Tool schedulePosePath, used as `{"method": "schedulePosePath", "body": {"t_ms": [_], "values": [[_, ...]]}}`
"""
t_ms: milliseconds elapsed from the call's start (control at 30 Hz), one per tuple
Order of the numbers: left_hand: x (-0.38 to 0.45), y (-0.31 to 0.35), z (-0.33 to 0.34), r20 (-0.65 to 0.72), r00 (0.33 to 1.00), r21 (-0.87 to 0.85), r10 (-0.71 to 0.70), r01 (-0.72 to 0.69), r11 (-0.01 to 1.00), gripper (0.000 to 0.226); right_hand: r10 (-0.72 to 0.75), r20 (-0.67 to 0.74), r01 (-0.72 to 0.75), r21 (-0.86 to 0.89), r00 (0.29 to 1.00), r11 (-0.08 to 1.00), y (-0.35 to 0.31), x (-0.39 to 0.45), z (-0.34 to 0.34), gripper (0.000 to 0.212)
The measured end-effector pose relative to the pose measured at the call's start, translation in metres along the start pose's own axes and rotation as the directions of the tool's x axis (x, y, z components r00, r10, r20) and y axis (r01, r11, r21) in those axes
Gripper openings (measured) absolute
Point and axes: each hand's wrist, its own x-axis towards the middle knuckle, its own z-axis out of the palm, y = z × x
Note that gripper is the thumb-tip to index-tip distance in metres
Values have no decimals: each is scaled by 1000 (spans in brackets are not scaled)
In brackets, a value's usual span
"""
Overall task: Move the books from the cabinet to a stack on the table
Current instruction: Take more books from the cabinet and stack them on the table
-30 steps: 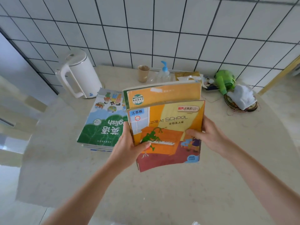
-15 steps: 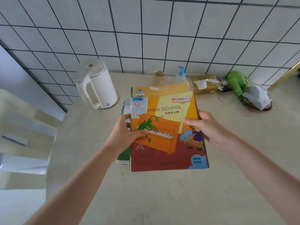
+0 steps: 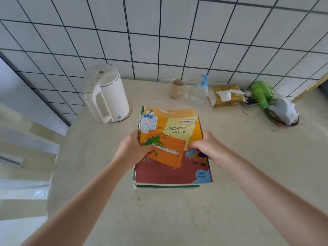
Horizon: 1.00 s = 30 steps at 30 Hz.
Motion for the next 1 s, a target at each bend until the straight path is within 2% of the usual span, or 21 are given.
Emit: {"method": "schedulePosePath", "body": {"t_ms": [100, 200, 333, 400, 500, 633, 800, 1000], "values": [[4, 1, 0, -13, 1000, 73, 14, -13, 997, 34, 23, 2, -23, -19, 1000, 1000, 2, 6, 2, 35], [9, 1, 1, -32, 999, 170, 34, -28, 985, 29, -15, -7, 14, -124, 1000, 992, 4, 13, 3, 51], [7, 6, 9, -27, 1000, 341, 8, 2, 940, 37, -46, -84, 27, -220, 995, 975, 0, 12, 6, 36], [4, 9, 12, -36, 999, 397, 16, 0, 918, 43, -46, -108, 10, -315, 993, 949, 0, 14, 7, 40], [3, 13, 12, -38, 999, 391, 11, 5, 920, 45, -58, -110, 10, -394, 992, 919, 1, 19, 7, 54], [6, 13, 10, -6, 1000, 403, -6, 8, 915, 48, -47, -80, 12, -392, 996, 920, 4, 24, 7, 51], [10, 11, 9, 5, 999, 399, -38, 33, 916, 53, -85, -91, 46, -370, 992, 928, 11, 22, 9, 57], [3, -4, 1, -37, 998, 223, -57, 64, 973, 55, -240, -95, 192, -354, 966, 915, 20, -5, 2, 49]]}}
